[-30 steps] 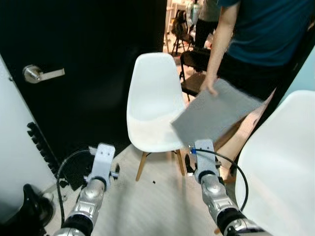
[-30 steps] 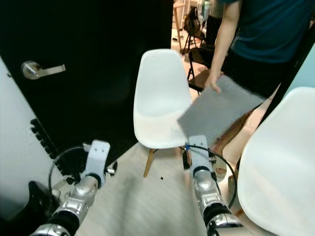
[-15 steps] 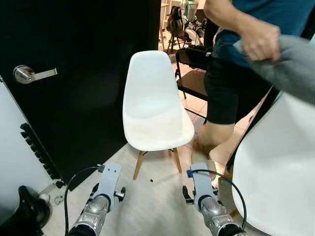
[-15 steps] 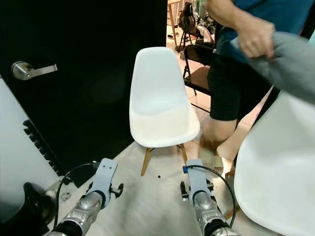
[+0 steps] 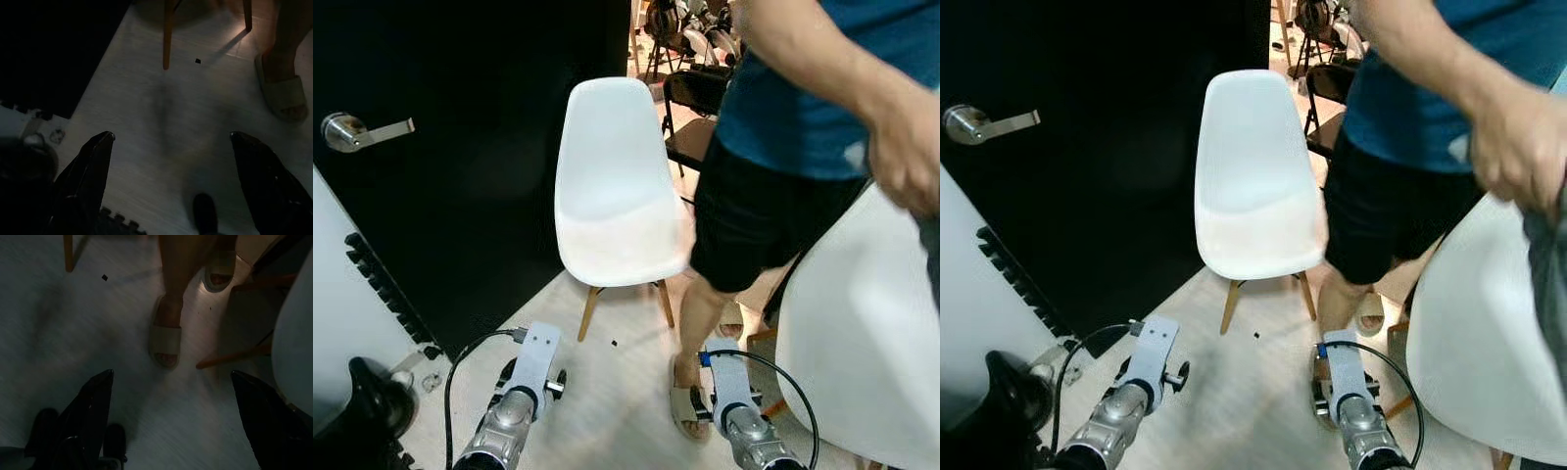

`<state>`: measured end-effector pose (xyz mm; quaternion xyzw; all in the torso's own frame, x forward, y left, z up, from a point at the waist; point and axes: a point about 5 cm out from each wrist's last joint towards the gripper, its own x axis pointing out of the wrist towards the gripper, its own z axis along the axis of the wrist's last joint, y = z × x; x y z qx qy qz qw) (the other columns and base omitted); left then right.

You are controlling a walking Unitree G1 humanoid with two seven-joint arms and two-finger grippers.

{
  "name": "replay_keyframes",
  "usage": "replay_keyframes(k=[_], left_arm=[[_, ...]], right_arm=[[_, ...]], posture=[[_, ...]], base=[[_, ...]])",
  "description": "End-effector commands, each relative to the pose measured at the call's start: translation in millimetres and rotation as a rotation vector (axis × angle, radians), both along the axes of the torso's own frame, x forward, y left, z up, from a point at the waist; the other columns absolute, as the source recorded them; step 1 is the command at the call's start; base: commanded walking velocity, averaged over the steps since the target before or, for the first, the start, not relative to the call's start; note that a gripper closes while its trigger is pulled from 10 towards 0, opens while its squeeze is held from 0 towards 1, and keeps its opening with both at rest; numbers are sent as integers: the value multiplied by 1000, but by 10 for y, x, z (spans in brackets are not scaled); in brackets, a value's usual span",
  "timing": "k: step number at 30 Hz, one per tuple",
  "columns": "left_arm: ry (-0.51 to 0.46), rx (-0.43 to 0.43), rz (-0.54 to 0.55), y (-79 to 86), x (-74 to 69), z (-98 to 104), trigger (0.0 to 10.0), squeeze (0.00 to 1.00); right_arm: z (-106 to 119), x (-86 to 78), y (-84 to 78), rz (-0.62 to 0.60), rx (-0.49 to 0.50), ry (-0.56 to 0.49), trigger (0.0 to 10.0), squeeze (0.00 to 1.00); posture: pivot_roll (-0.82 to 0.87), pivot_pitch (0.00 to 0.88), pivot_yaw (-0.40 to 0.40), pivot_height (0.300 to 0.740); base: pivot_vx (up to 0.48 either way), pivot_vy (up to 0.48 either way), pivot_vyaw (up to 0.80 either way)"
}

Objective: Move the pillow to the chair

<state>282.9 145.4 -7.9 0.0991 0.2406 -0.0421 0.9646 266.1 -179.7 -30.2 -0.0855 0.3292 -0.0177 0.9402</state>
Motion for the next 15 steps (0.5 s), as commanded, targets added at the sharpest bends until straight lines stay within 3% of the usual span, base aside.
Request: replay_keyframes(k=[1, 3, 6, 8, 12, 15], left_arm=[[17, -15, 7, -1, -9, -13, 10000, 0], [-1, 16, -9, -6, 7, 8, 10000, 0], [-1, -36, 69, 37, 20, 13, 10000, 0], [-2, 0, 48, 34, 22, 23, 10000, 0], [-16, -8, 47, 51, 25, 40, 10000, 0], [16, 4, 119, 200, -47, -35, 10000, 0]], right_arm=[[7, -2, 4, -15, 15, -16, 10000, 0], [11, -2, -10, -19, 23, -22, 10000, 0], [-9, -29, -19, 1, 5, -14, 10000, 0], [-17, -42, -60, -3, 3, 1, 10000, 0], [5, -17, -69, -3, 5, -10, 10000, 0], [-1, -22, -73, 1, -5, -2, 10000, 0]], posture=[[-49, 146, -32, 740], [-35, 124, -38, 740], [-27, 143, -53, 740], [4, 131, -54, 740], [-5, 116, -71, 740], [-28, 107, -36, 740]], base=[[0, 0, 0], [0, 0, 0], [0, 0, 0], [0, 0, 0], [0, 0, 0], [0, 0, 0]])
